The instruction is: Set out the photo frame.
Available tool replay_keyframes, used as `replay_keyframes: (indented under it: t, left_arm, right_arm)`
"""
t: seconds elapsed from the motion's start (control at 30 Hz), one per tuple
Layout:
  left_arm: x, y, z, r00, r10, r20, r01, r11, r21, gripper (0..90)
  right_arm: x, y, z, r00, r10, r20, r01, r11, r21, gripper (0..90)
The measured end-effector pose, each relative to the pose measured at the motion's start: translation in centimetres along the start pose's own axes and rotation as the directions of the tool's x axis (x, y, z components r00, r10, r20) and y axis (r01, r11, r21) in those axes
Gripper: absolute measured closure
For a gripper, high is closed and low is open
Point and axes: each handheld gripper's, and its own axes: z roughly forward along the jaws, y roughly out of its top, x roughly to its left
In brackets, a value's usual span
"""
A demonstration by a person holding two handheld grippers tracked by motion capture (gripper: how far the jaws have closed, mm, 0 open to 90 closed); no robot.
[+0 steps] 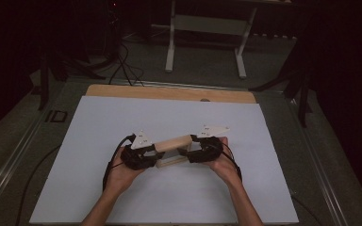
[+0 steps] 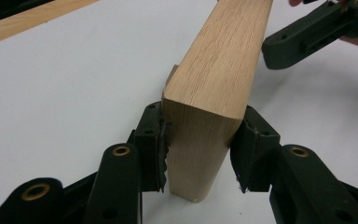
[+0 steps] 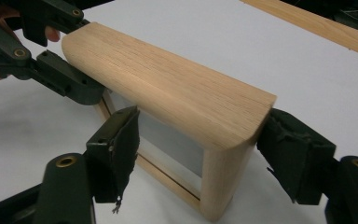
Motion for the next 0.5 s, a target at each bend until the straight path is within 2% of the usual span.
replay_keyframes:
  t: [0.33,0.5]
  left_arm:
    - [0.32,-0.04,-0.07,0.9999,-0.008,0.01,0.008,1.0,-0.002,58.2]
    - [0.54,-0.08,-0.2,0.9998,-0.018,-0.013,0.018,0.9998,-0.004,57.3]
  right_arm:
    - [0.31,0.18,0.8,0.9997,-0.022,0.01,0.022,1.0,0.014,28.7]
    - [0.51,0.18,0.7,0.9996,-0.027,0.009,0.027,1.0,0.017,33.1]
